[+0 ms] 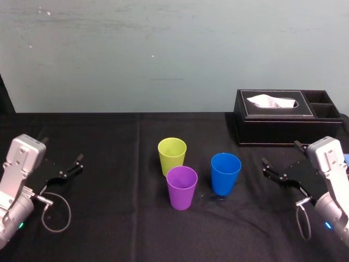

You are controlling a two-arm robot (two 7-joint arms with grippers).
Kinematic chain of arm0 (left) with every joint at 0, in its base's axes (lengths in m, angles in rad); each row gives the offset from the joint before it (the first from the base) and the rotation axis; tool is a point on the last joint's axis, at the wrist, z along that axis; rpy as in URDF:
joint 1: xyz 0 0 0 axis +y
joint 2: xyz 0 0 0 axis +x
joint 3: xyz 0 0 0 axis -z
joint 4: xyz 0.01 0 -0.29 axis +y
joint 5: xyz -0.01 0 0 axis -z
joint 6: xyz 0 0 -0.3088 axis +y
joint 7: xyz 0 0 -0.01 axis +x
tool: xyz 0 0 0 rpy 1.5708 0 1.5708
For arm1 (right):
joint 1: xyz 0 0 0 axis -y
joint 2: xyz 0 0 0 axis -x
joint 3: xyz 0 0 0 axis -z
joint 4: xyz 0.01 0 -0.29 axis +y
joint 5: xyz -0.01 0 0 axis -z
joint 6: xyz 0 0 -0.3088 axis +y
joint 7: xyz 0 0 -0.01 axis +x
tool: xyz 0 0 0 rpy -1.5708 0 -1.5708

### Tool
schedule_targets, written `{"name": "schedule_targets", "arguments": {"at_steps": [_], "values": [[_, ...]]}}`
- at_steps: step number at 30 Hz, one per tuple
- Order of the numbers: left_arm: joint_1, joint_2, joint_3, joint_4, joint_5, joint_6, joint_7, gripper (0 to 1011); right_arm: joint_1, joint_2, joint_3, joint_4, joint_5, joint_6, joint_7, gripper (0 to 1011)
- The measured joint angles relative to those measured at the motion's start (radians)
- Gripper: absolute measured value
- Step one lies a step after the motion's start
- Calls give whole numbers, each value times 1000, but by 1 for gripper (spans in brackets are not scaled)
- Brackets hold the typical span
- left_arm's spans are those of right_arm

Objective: Stack the three plastic cups sequentially using one hand.

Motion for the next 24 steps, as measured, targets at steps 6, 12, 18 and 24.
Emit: {"name": "schedule_targets", "arguments": {"at_steps": [6, 12, 18, 24], "values": [[0, 0, 0, 0, 0, 0, 0, 1000, 0, 0, 0, 0, 0, 0, 0, 1003], [0, 0, 0, 0, 0, 0, 0, 1000, 0, 0, 0, 0, 0, 0, 0, 1003], [0, 0, 0, 0, 0, 0, 0, 1001, 0, 0, 0, 0, 0, 0, 0, 1003], [0, 0, 0, 0, 0, 0, 0, 1000, 0, 0, 0, 0, 0, 0, 0, 1003]]}}
